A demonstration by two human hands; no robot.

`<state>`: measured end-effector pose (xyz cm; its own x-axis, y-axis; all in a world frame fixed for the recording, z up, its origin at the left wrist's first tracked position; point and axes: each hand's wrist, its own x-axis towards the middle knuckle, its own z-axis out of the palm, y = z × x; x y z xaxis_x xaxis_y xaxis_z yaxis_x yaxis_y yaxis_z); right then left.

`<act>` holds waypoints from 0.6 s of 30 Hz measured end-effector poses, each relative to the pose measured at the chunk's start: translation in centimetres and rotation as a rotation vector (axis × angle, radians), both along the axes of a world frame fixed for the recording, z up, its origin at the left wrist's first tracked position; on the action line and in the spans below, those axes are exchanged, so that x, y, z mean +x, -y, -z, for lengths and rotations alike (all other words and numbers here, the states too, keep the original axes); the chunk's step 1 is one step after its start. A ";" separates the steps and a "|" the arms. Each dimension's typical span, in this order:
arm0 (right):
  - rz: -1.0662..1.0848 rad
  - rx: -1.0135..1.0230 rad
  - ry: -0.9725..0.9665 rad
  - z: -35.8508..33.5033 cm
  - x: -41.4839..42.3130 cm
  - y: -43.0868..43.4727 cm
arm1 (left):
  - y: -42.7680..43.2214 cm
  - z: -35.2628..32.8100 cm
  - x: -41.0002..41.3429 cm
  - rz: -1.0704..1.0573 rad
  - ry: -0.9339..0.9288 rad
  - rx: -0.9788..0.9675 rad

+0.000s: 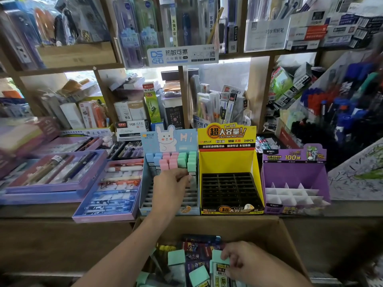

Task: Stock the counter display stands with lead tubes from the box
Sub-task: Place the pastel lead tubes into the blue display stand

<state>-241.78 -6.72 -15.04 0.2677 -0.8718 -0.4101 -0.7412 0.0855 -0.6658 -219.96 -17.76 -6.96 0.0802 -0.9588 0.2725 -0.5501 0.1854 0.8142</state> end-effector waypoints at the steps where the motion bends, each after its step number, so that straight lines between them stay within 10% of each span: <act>1: 0.003 -0.001 0.002 0.2 0.0 0.0 | 0.0 0.1 -0.1 -0.001 0.000 0.011; 18: -0.021 0.017 -0.020 0.3 0.3 0.5 | -3.7 0.7 1.6 0.070 -0.068 0.089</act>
<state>-241.52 -7.26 -15.35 0.2771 -0.8589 -0.4307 -0.7563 0.0815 -0.6492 -218.34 -14.01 -7.61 0.0272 -0.9829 0.1819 -0.4813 0.1466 0.8642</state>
